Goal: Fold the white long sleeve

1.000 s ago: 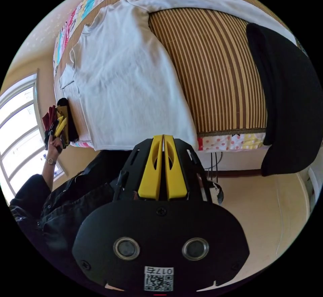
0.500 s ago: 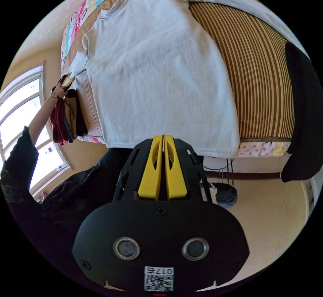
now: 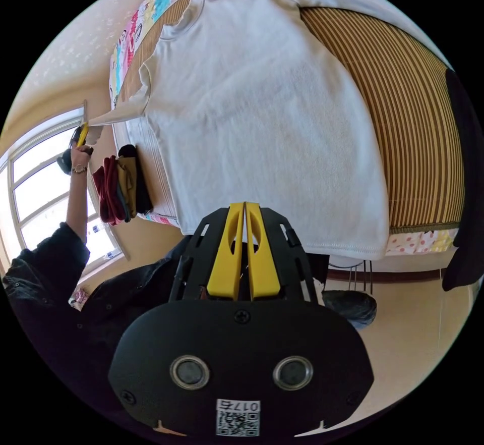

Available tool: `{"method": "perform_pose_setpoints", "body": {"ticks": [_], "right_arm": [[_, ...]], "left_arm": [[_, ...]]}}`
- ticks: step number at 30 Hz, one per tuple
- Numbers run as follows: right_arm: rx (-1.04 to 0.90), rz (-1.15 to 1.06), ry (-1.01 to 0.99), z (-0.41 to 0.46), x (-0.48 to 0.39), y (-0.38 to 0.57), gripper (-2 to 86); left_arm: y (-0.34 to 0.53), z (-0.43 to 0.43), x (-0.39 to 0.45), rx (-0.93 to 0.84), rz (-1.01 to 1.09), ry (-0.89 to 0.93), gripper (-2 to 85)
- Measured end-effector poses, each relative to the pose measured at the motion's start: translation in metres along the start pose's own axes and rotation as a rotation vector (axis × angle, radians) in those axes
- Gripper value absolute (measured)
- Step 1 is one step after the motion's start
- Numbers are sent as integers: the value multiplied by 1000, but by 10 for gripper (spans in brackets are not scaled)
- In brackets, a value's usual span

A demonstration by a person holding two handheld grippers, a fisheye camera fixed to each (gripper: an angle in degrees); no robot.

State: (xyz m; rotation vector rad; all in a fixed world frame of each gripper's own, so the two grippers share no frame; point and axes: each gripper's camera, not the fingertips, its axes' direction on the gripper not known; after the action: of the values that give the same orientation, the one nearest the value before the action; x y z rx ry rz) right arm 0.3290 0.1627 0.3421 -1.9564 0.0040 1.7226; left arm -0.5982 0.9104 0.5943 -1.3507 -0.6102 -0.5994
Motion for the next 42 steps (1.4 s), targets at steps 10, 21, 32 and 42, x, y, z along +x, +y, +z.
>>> {"method": "perform_pose_setpoints", "body": {"ticks": [10,21,32,42], "right_arm": [[75,-60,-75,-27,14,5,6],[295,-195,66,-82,21,-59,39],[519,-44,89,-119,33,-201,49],[751,-106,192,-160,-20,-229,32]], "left_arm": [[234,141,318,-474,646,325,48],[252,159,161,-339,365,-38,83],[218,244,102,-426,281,-185,88],[193,222,6,-344,49,203,51]]}}
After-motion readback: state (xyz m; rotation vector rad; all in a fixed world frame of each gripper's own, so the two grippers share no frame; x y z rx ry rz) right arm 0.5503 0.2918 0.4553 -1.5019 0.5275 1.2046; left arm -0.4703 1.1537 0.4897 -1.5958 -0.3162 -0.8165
